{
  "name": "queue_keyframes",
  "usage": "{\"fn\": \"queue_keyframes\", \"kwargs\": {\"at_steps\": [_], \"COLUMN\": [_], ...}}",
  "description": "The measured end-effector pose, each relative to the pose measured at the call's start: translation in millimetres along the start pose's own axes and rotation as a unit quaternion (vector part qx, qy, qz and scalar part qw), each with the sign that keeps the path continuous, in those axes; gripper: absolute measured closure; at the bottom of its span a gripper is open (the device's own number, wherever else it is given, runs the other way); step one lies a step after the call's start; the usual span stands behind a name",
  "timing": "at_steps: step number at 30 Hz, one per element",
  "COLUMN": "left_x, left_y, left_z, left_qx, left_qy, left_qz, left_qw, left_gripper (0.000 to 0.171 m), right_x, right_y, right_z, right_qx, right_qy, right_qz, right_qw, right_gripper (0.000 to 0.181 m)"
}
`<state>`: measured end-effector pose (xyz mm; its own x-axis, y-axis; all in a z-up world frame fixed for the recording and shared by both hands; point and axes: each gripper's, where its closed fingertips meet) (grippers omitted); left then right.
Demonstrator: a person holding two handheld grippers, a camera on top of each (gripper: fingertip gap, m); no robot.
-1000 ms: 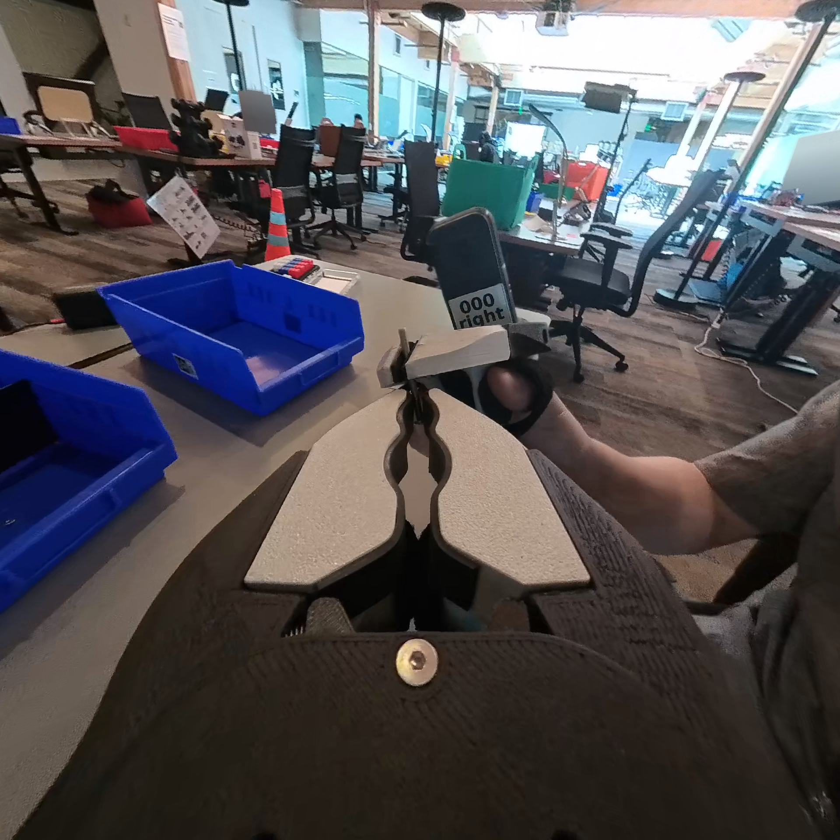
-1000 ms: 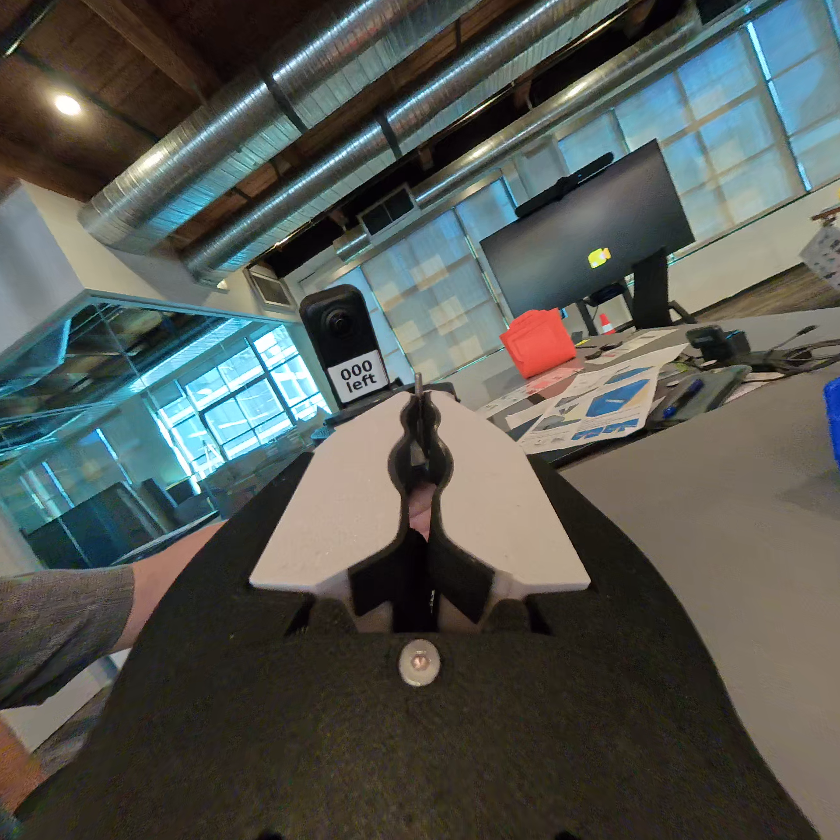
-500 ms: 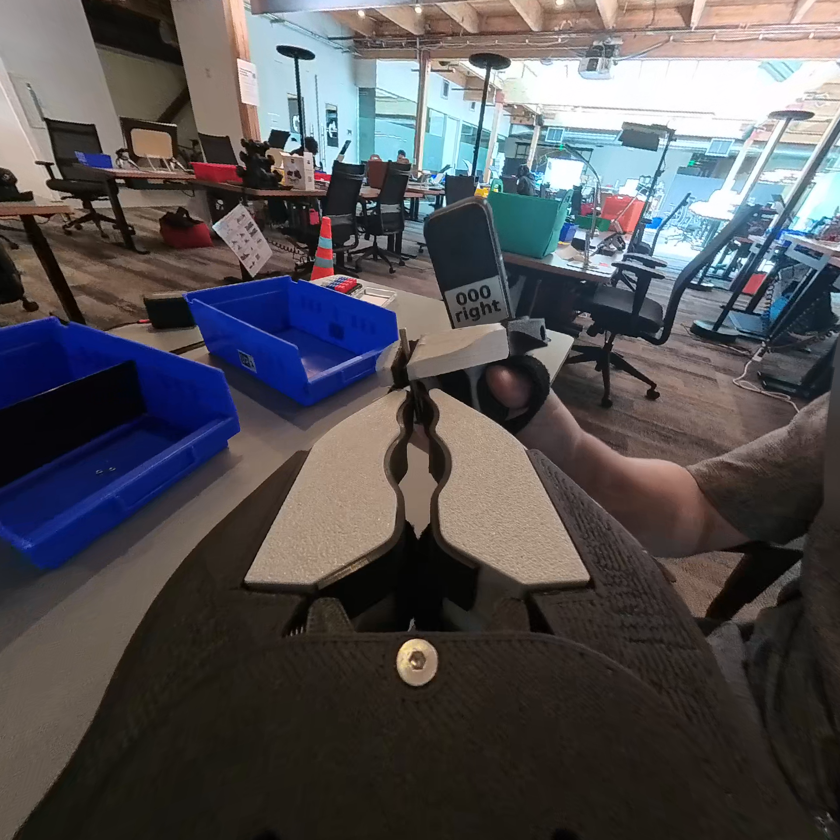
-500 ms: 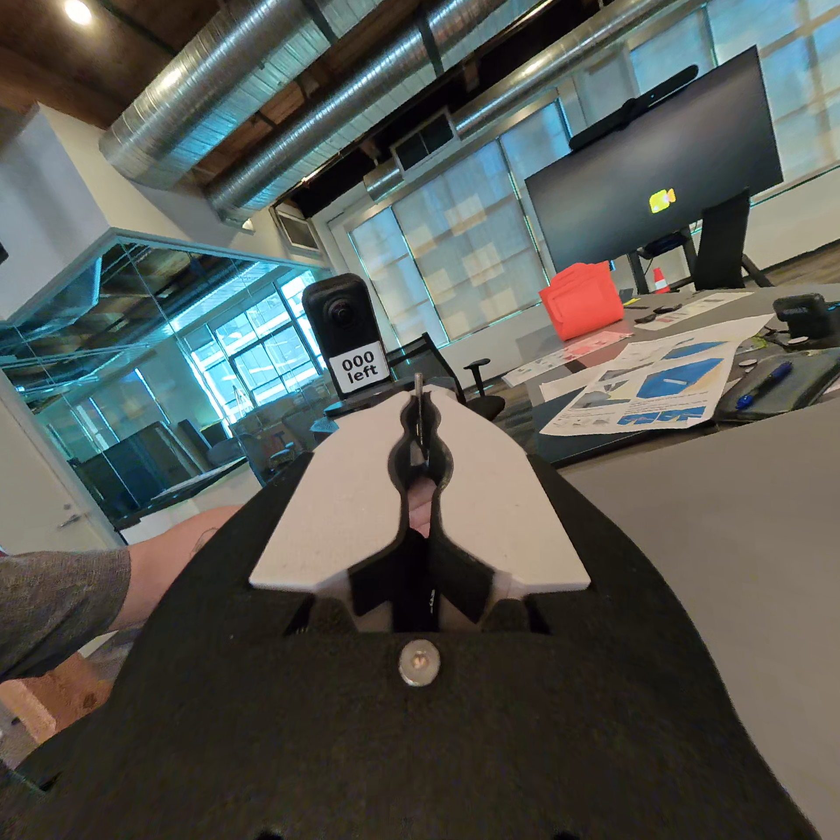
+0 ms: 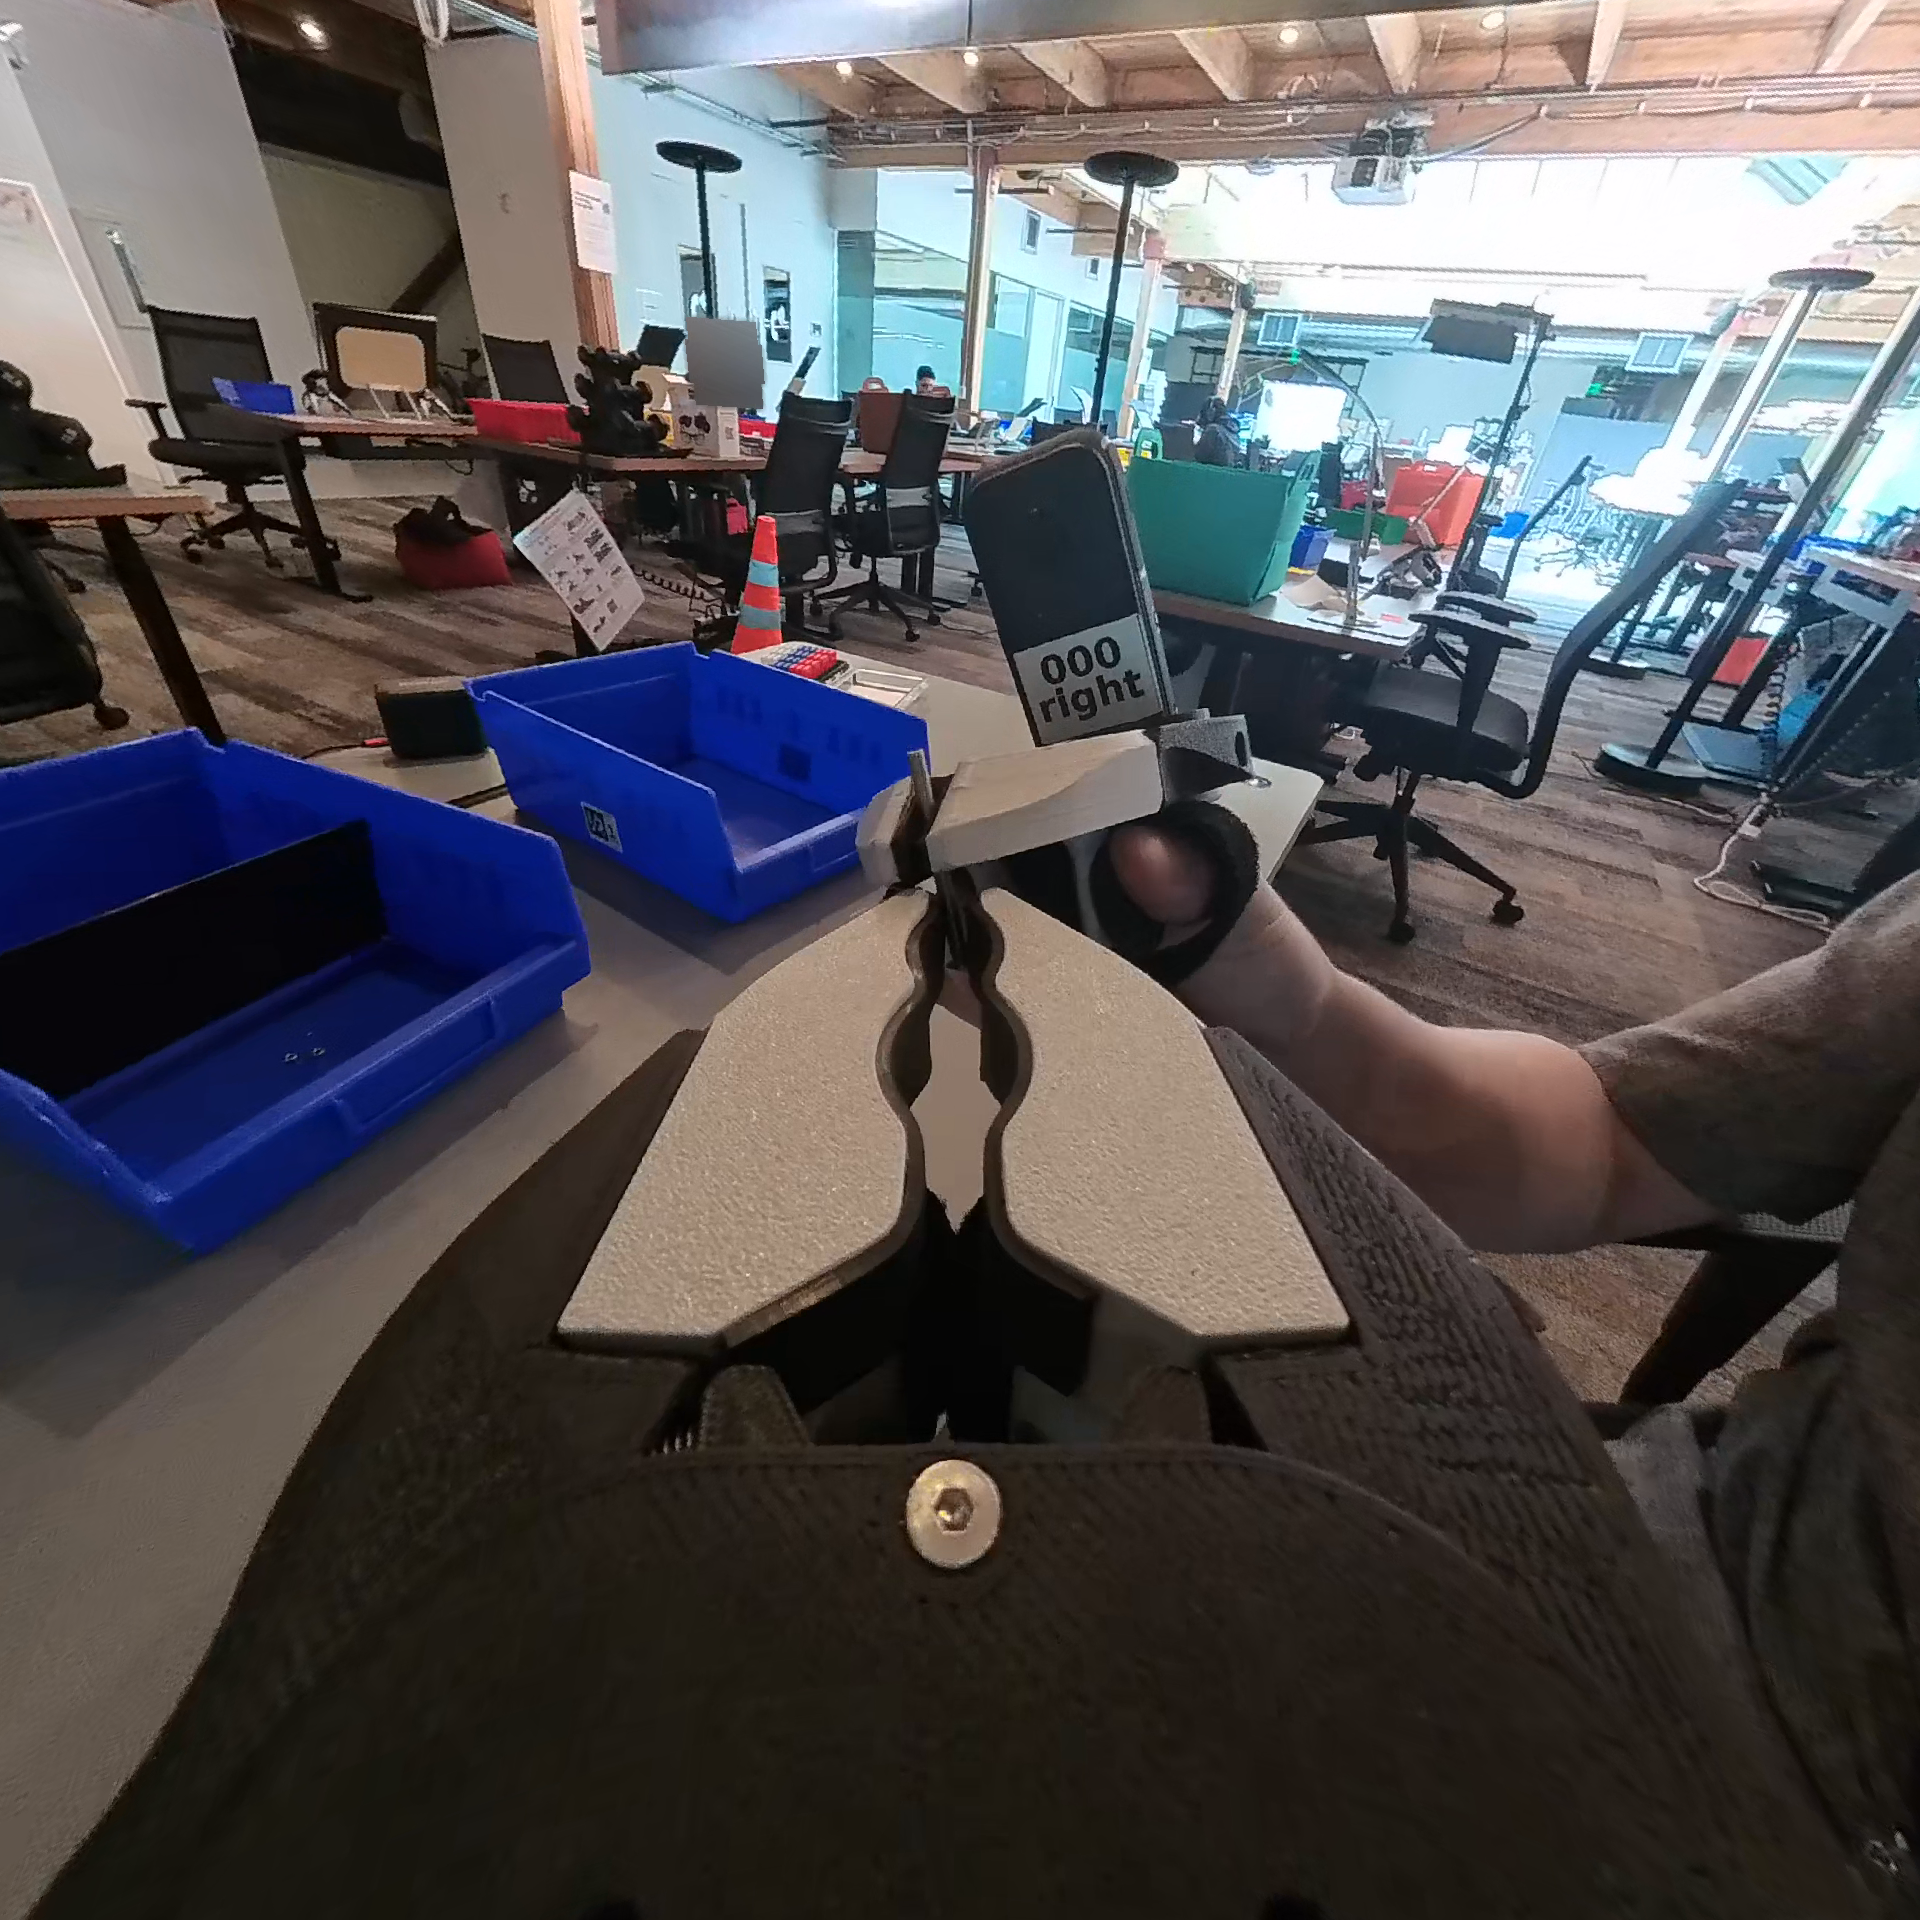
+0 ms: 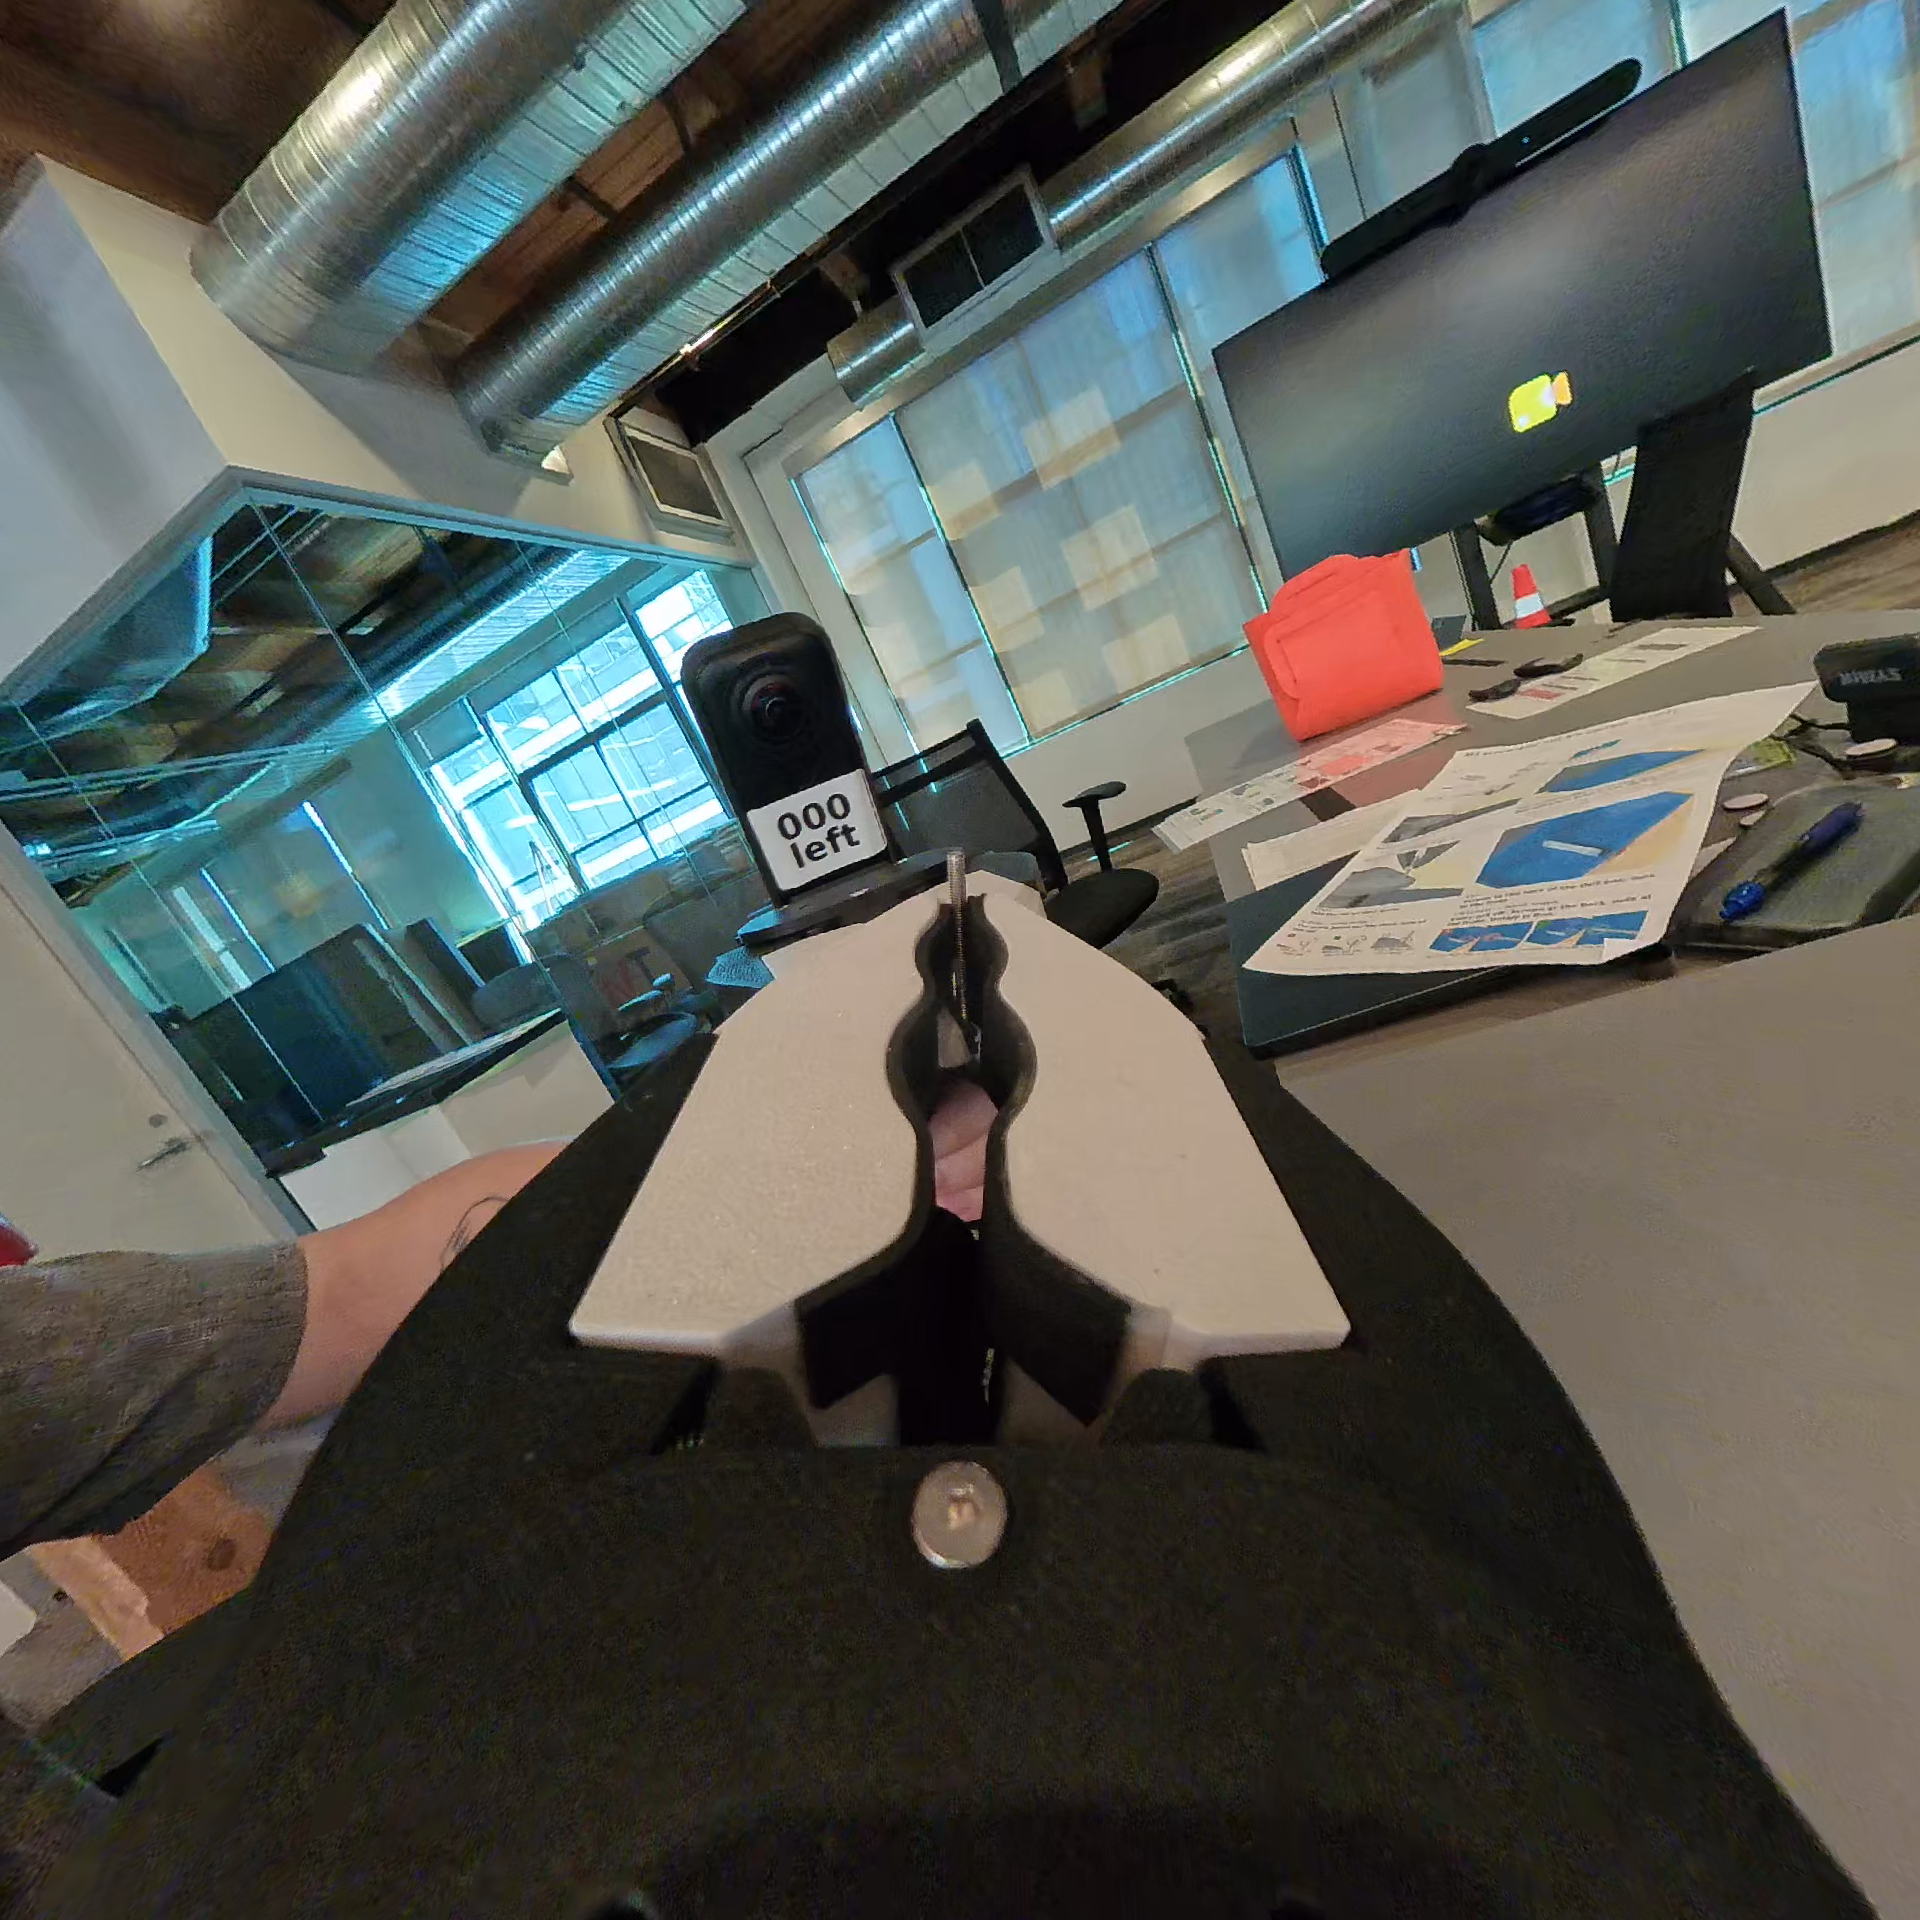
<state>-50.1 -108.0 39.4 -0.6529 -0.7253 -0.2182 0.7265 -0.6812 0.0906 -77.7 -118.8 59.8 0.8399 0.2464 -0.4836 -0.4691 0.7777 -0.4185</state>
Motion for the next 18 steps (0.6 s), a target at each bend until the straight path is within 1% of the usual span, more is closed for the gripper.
{"fn": "queue_keyframes", "kwargs": {"at_steps": [8, 18], "left_x": [-12, -15], "left_y": [-5, -8], "left_z": [-8, -14], "left_qx": [0.009, 0.017], "left_qy": [-0.002, -0.003], "left_qz": [-0.011, -0.017], "left_qw": [1.000, 1.000], "left_gripper": [0.167, 0.168], "right_x": [11, 14], "right_y": [11, 16], "right_z": [5, 4], "right_qx": [-0.002, -0.006], "right_qy": [0.006, 0.008], "right_qz": [-0.014, -0.020], "right_qw": [1.000, 1.000], "right_gripper": [0.179, 0.179]}}
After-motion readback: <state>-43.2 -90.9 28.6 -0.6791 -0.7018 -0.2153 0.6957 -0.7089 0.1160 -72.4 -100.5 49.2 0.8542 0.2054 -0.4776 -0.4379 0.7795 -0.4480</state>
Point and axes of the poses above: each gripper's, where its closed fingertips meet, x back along the fingers, z out of its top, y = z × x across the jaws, and after that the axes turned 14 degrees about y, right-handed
